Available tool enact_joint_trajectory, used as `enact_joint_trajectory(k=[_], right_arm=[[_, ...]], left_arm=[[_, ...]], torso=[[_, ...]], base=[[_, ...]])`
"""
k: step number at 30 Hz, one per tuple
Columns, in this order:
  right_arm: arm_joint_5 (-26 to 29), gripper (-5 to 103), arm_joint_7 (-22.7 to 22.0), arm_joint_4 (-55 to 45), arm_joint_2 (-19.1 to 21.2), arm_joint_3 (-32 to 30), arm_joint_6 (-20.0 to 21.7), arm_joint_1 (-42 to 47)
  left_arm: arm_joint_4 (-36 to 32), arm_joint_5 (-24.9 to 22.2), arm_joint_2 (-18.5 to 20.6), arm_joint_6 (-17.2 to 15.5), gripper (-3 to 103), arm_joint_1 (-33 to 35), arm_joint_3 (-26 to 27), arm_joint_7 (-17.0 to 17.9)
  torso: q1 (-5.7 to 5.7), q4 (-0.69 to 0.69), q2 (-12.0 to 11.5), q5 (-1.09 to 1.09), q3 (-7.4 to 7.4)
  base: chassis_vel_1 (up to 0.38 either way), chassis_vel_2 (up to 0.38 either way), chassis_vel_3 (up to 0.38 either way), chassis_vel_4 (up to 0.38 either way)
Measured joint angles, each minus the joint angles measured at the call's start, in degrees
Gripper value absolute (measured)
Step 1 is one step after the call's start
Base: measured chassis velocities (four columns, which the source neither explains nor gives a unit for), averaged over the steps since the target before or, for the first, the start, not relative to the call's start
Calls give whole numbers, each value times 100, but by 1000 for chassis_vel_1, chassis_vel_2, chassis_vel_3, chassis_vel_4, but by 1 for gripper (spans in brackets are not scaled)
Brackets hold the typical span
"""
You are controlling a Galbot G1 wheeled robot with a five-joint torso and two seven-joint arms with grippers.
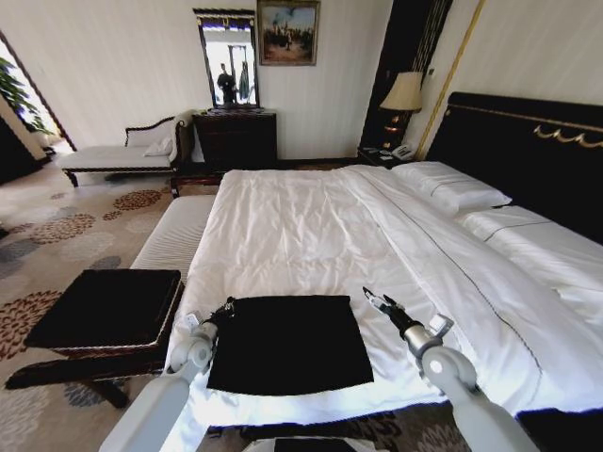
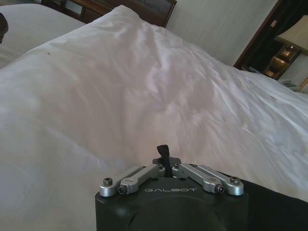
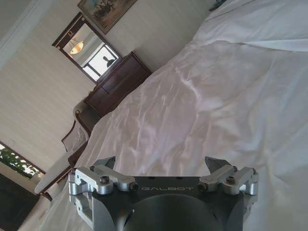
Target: Fold the clothes on the bed and place them into the basket.
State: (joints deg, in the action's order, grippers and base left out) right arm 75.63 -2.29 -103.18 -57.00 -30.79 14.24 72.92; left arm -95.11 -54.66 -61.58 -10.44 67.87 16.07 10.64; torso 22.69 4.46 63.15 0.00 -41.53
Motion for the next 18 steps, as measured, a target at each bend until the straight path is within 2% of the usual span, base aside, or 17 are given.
enact_joint_trajectory(k=[7,12,18], right_arm=[[201,100,55,700,5,545,208,-753],[-238,100,214,1162,-148,937,272,-845],[-521,101,397,1657,-222,1102,239,-984]], left_arm=[[-57,297,32,49,1,53,-8,-78],[-95,326,23,56,1,84,13,-83],[-153,309,-15,57,1,102,19,-43]], torso=[[1,-1,0,-1,0],[0,2,0,0,0],[0,1,0,0,0]], base=[[0,0,0,0],[0,0,0,0],[0,0,0,0]])
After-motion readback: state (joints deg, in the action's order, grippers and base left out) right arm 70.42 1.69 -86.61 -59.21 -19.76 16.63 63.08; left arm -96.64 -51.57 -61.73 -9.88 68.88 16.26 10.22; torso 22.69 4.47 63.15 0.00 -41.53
